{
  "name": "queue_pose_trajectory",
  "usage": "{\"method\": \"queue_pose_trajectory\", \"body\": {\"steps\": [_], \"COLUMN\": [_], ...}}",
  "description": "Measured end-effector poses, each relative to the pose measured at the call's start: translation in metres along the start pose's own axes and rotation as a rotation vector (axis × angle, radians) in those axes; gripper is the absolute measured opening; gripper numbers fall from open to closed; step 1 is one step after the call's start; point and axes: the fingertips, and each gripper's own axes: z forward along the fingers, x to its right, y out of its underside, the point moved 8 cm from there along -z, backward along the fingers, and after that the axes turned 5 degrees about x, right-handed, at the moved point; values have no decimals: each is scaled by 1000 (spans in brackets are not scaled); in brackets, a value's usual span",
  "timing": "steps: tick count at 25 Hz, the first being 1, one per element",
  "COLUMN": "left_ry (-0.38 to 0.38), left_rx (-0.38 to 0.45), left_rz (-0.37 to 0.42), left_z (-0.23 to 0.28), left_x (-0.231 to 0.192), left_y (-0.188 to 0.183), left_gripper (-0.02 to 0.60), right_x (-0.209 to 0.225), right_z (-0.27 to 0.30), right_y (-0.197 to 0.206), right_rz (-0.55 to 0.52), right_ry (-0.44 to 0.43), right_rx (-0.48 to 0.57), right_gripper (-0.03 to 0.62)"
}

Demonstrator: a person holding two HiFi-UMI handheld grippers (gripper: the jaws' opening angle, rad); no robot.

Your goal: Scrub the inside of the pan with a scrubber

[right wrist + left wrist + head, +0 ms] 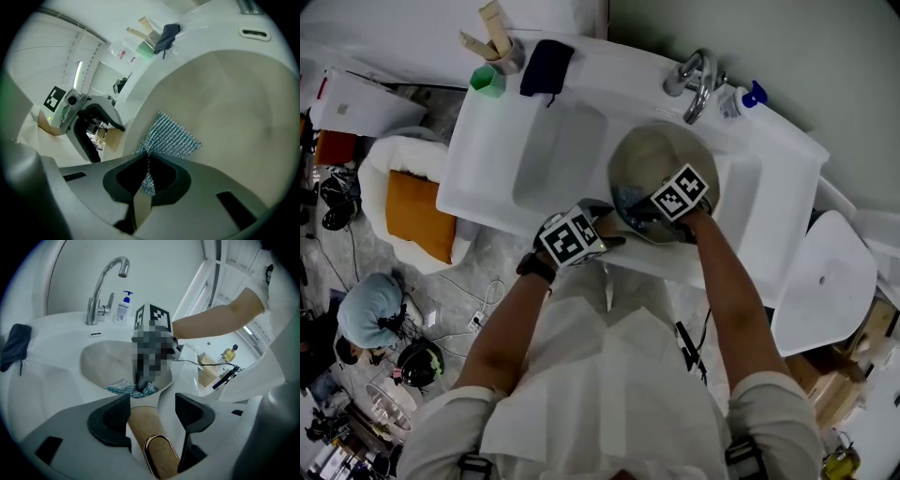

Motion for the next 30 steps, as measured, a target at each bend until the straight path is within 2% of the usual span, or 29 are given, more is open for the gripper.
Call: {"method": "queue_pose_trajectory", "body": {"steps": [6,9,12,15,20,30], "left_ry": [8,9,11,16,17,20], "left_rx": [2,2,6,8,10,15], "left_rz": [-2,-4,-9,-11,-15,-24], "left_z": [0,0,0,0,0,1], "left_x": [-1,-1,-1,-1,-2,-3], "left_y": [0,0,0,-1,-1,0], "left_gripper": [307,307,307,307,307,301], "right_x": [1,0,1,3,15,56], "right_z": [-14,-16,-7,3,11,-6], "right_y": [24,25,15,-1,-26,-67], "right_rz": [-4,-11,-16,-34,-30,91], "right_ry": [-39,-70,-61,-6,136,405], "right_rx": [-170,-177,-94,6,162,420], "right_gripper": [15,15,15,15,15,15]}}
